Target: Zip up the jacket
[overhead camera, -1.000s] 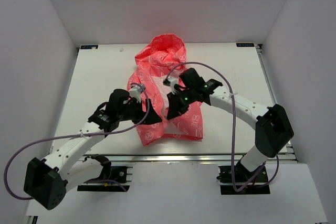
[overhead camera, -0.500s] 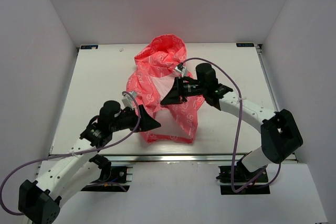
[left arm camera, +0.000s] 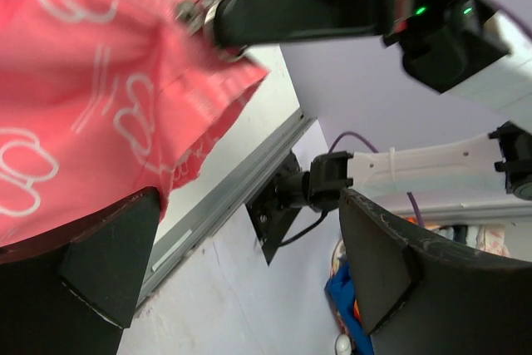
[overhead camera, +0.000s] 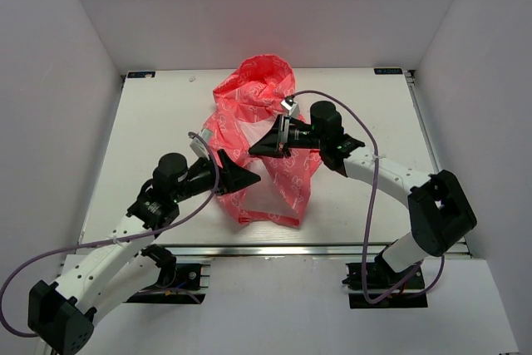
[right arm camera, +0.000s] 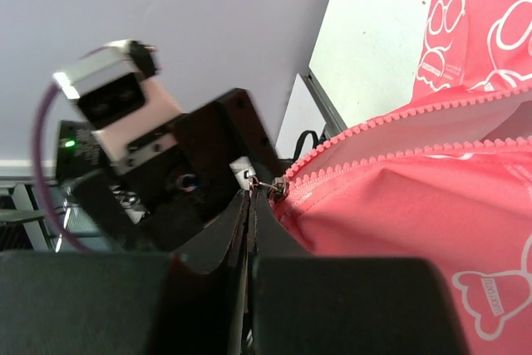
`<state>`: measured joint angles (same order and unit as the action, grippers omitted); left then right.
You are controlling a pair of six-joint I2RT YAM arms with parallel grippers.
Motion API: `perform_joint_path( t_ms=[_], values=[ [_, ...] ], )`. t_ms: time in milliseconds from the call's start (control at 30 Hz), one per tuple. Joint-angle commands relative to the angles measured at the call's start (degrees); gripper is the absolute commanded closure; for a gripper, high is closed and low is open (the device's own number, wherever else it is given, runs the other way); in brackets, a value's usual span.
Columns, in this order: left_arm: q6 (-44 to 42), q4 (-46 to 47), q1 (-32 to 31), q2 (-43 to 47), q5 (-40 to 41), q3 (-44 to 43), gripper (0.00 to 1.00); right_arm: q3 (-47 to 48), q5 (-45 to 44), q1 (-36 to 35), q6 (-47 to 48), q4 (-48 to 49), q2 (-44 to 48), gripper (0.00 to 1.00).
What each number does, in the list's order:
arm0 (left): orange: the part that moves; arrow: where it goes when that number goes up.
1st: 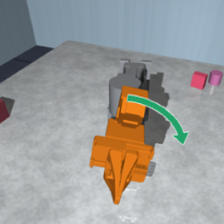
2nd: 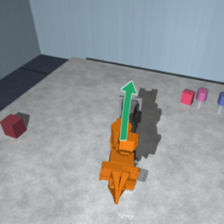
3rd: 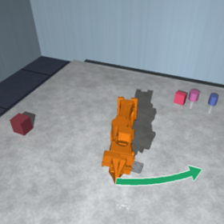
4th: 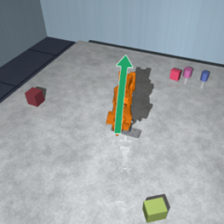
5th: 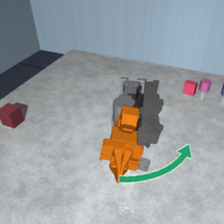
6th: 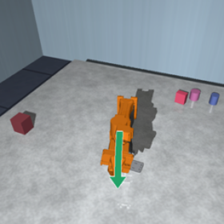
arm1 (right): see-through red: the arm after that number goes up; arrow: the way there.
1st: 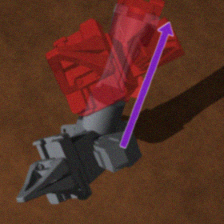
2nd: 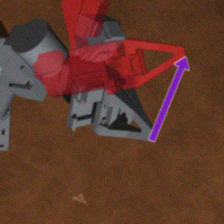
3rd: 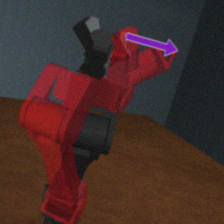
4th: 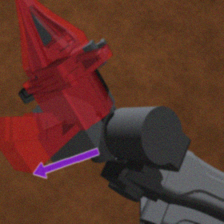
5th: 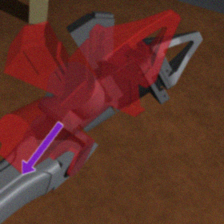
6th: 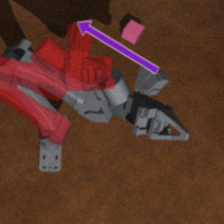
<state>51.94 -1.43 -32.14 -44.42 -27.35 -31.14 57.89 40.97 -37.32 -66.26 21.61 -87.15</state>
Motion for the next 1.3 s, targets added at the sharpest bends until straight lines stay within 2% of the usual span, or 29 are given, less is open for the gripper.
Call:
perform_joint_path(
  t_ms=[0, 167, 433, 533, 667, 767, 967, 1133, 1267],
  values=[
    [-0.8, -1.6, -0.4, 0.5, 3.3, -4.9, 0.02, 1.3, -0.5, -0.3, -1.2, 4.2, -0.9, 1.00],
    [-3.6, -10.9, -0.5, 0.1, 7.0, -9.6, 0.02, 1.8, 0.7, -0.3, -0.6, 4.2, -1.4, 1.00],
    [-3.4, -16.9, -0.5, -2.1, 8.5, -13.7, 0.02, 2.3, 0.3, -0.3, 0.3, 3.5, -1.8, 1.00],
    [-1.1, -13.4, -0.5, -1.7, 8.8, -12.0, 0.03, 2.3, -0.2, -0.3, 0.3, 4.2, -1.3, 1.00],
    [2.0, -0.3, -0.5, -4.2, 7.2, -6.6, 0.08, 1.8, -2.8, -0.3, 1.6, 2.8, 0.1, 1.00],
    [2.3, 4.0, -1.0, -7.6, 6.4, -8.0, 0.14, 1.6, -5.9, -0.2, 3.0, 1.0, 0.8, 1.00],
    [1.1, 1.9, -3.5, -10.8, 11.4, -10.4, 0.16, 0.7, -8.7, -0.4, 3.3, 1.4, 2.5, 1.00],
    [1.5, 4.9, -4.7, -13.0, 17.4, -8.4, 0.20, -0.2, -8.6, -0.4, 3.4, 1.3, 3.9, 1.00],
    [1.7, 7.4, -4.9, -15.3, 20.5, -8.8, 0.27, -1.5, -6.8, -0.4, 2.1, 2.0, 3.8, 1.00]
  ],
)
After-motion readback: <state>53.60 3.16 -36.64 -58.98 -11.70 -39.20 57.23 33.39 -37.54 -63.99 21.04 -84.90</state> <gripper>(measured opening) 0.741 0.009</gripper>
